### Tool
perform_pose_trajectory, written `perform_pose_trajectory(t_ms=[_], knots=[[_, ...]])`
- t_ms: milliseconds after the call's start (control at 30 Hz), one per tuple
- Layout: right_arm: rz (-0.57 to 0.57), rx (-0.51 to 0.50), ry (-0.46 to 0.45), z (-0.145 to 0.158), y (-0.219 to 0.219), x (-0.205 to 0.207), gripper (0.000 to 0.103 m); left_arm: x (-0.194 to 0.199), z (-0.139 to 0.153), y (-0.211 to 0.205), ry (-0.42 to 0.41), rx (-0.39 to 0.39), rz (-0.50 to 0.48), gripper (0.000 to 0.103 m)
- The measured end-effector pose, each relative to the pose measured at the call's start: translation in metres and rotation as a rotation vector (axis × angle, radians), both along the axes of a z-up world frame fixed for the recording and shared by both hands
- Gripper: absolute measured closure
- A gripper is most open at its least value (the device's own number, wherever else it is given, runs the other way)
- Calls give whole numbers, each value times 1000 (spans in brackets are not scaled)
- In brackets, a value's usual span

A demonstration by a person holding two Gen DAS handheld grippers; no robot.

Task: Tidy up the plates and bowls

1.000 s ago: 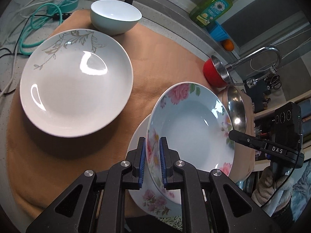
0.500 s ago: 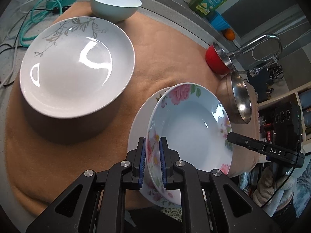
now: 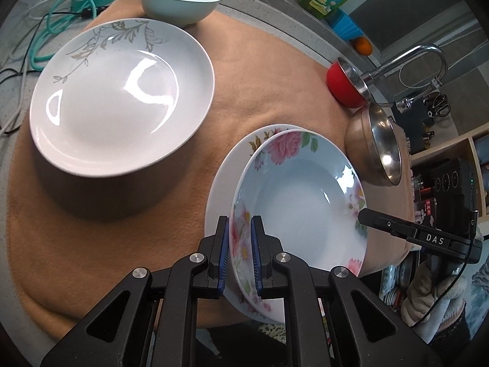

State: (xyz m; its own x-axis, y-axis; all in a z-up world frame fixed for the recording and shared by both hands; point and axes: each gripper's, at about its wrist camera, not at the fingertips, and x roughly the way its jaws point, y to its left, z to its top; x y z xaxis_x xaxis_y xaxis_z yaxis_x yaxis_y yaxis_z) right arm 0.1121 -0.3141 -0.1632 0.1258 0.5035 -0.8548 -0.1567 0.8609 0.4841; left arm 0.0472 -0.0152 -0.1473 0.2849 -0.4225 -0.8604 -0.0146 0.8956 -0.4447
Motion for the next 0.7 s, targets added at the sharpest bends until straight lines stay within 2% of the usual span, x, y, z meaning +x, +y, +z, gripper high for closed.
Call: perform_pose_trajectory(t_ms=[700], knots=[[-1, -36, 5, -8, 4, -2, 87, -1, -3, -6, -4, 21, -10, 92]])
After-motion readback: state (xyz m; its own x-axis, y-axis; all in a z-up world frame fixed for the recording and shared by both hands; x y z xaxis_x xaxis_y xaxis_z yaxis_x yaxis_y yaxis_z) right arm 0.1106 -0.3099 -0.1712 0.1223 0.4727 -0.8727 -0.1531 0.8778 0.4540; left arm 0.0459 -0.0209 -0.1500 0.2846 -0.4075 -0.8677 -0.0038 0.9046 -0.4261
